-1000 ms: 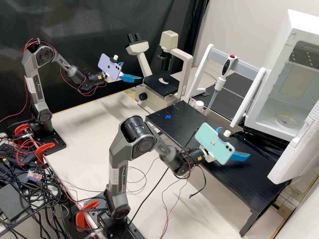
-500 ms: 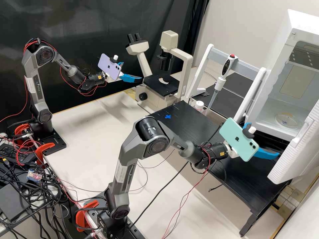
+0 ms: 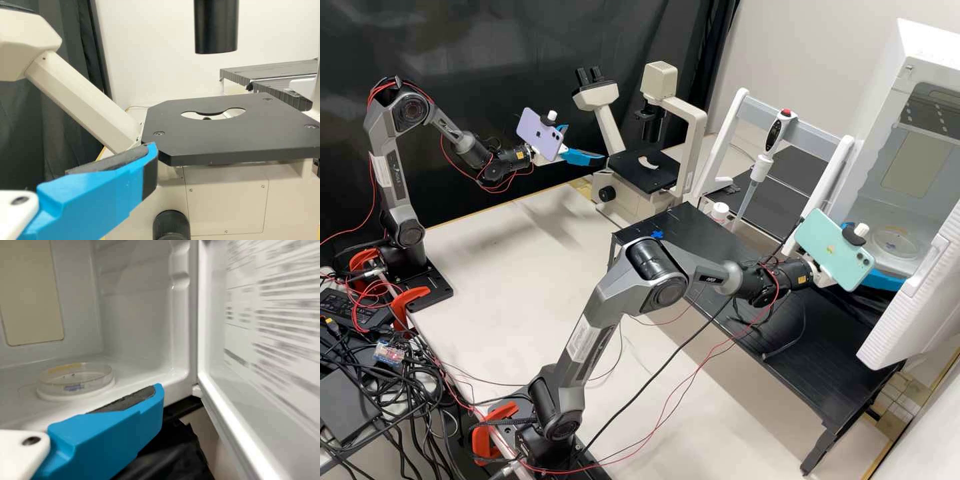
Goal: Move the petri dish to the microscope
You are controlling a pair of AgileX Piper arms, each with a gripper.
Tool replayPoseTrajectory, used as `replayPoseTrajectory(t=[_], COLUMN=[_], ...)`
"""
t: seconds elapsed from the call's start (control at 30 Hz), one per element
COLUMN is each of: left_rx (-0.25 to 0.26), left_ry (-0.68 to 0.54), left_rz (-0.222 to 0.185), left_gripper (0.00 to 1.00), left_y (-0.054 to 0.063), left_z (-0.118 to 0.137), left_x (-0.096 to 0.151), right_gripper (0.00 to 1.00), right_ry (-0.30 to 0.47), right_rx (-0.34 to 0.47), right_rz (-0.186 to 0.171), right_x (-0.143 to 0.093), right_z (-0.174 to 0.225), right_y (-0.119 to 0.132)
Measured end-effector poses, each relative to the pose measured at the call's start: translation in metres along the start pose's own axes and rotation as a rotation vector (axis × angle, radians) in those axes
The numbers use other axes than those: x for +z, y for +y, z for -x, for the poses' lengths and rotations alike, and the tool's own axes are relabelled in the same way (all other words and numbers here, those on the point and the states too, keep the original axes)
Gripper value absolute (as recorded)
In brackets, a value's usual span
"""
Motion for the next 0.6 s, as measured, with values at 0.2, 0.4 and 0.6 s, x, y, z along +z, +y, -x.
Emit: replayPoseTrajectory(t=[0.2,0.4,0.6], left_rx=[0.000,0.000,0.000], left_ry=[0.000,0.000,0.000], left_rz=[0.000,0.000,0.000], left_gripper=[1.00,1.00,1.00], left_y=[0.000,0.000,0.000], left_z=[0.000,0.000,0.000], left_x=[0.000,0.000,0.000], right_gripper=[1.00,1.00,1.00], right_ry=[-0.002,-0.014,-0.001], right_rx=[-0.048,-0.075,-0.068], right_rz=[0.017,0.089,0.115], right_x=[-0.004,0.001,0.001], right_z=[-0.036,-0.054,-0.067], right_y=[-0.014,-0.022,-0.023])
